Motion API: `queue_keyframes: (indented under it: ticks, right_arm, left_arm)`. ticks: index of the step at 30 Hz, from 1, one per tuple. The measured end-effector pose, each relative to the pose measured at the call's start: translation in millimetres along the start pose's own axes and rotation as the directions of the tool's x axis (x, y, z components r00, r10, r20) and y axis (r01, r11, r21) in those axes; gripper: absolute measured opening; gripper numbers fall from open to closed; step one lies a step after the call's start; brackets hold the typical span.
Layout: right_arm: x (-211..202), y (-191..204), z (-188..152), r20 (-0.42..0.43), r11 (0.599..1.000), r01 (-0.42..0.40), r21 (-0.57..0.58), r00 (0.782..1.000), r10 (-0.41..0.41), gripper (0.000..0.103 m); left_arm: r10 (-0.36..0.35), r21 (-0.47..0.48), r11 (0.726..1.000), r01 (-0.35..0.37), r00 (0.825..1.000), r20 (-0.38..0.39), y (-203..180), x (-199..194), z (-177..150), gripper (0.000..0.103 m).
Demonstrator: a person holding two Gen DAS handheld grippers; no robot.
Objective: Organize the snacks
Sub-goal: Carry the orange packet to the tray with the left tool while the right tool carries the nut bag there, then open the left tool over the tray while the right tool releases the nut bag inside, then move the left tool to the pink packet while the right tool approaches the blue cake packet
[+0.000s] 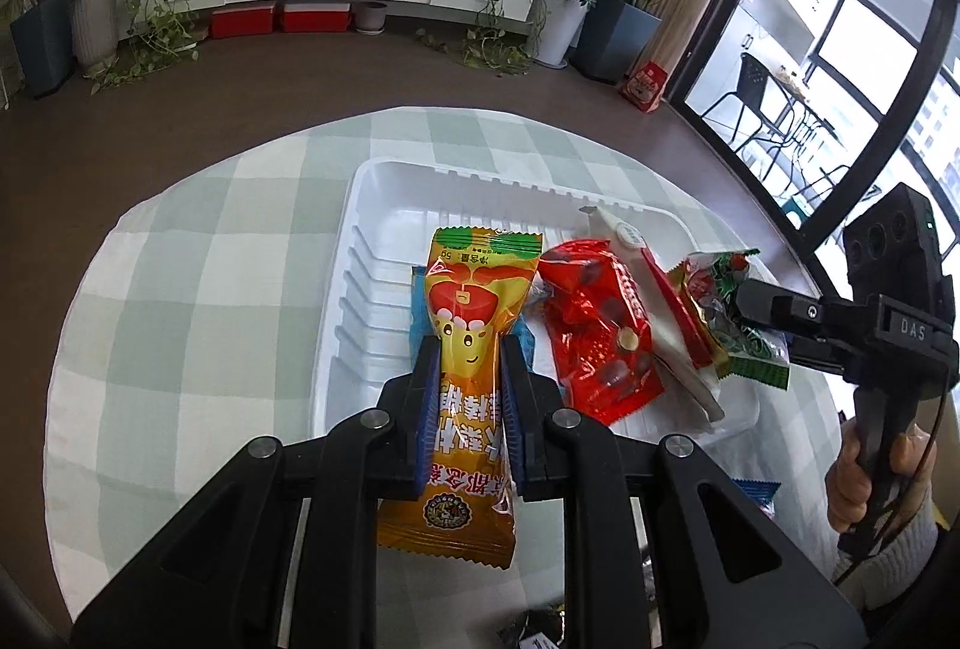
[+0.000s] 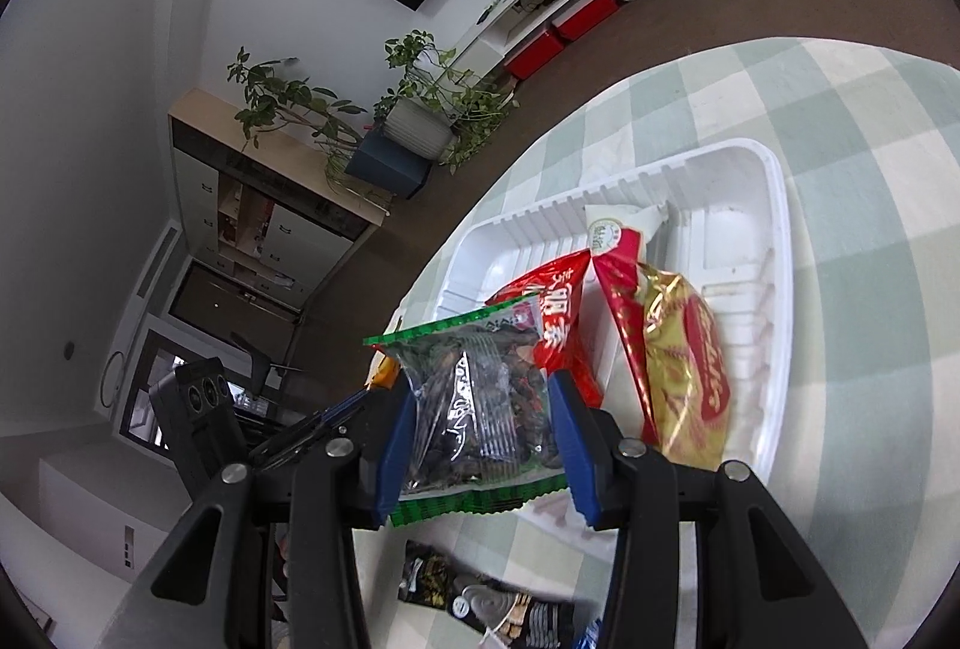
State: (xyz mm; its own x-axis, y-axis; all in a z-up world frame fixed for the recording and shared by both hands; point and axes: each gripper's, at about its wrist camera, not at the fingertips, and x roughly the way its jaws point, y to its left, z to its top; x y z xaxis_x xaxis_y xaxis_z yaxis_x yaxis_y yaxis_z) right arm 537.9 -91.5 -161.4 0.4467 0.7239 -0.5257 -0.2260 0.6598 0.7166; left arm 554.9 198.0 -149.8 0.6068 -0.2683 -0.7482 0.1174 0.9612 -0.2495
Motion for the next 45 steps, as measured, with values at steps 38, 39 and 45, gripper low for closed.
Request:
queue_keyframes:
  ticks: [38,39,45]
  right_arm:
    - [-90,72,-128,0.078,0.944,0.164,-0.285,0.986,-0.148,0.070]
    - [-92,70,-134,0.079,0.943,0.174,-0.283,0.984,-0.158,0.071]
    - [-97,46,-167,0.051,0.955,0.222,-0.196,0.975,-0.216,0.072]
  left_arm:
    - [-0.007,-0.045,0.999,0.010,0.997,0.081,-28,-107,-121,0.049]
    - [-0.011,-0.044,0.999,0.014,0.997,0.075,-32,-111,-130,0.049]
    - [-0.013,-0.024,1.000,0.014,0.999,0.035,-58,-129,-175,0.049]
